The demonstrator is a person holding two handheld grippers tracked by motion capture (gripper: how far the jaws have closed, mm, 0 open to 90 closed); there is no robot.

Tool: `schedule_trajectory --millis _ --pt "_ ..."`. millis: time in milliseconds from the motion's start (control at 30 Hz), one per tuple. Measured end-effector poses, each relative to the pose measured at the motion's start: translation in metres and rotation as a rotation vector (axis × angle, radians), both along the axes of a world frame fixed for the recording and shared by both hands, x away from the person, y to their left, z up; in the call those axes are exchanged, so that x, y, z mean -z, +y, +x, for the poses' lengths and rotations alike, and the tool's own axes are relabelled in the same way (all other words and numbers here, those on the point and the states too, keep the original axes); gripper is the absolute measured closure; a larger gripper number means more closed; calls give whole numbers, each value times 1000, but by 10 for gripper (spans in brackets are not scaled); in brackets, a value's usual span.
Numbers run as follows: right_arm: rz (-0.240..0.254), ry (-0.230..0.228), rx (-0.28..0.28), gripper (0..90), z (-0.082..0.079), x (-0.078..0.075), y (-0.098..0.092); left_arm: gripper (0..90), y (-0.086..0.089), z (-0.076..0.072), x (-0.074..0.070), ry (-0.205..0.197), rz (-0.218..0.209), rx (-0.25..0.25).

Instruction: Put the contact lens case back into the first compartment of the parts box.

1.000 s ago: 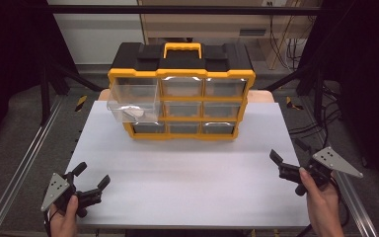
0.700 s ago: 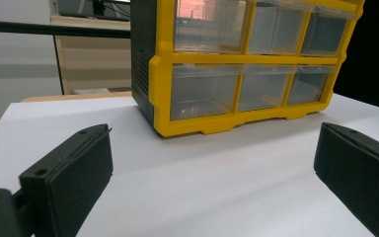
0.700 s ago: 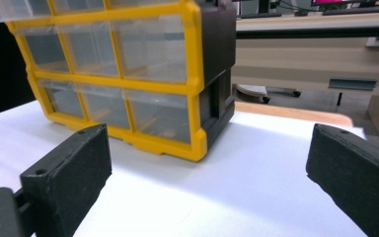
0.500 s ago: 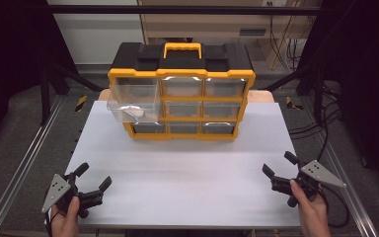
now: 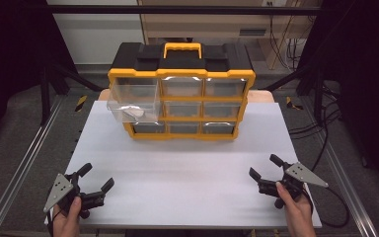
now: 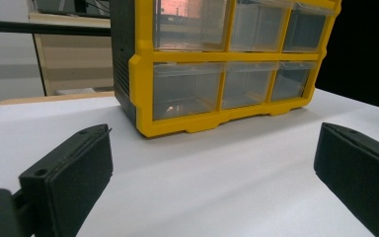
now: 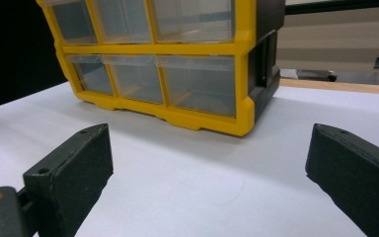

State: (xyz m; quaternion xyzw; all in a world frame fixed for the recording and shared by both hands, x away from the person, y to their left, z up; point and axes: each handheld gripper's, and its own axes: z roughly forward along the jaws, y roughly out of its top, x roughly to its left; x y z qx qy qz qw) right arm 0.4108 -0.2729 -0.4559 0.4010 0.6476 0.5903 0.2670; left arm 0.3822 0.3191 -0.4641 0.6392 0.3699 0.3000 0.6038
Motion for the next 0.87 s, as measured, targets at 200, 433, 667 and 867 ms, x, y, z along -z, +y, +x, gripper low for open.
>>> schedule_trajectory --millis 200,433,667,867 --pt "-3 -5 -21 43 3 -1 6 11 -3 1 1 1 4 24" --pt "24 -34 -35 43 10 -9 8 10 0 1 0 13 -2 59" --pt "-28 6 -70 46 22 2 29 8 -12 3 2 24 29 59" --pt "-77 61 -70 53 23 12 39 8 -16 6 4 78 54 71"
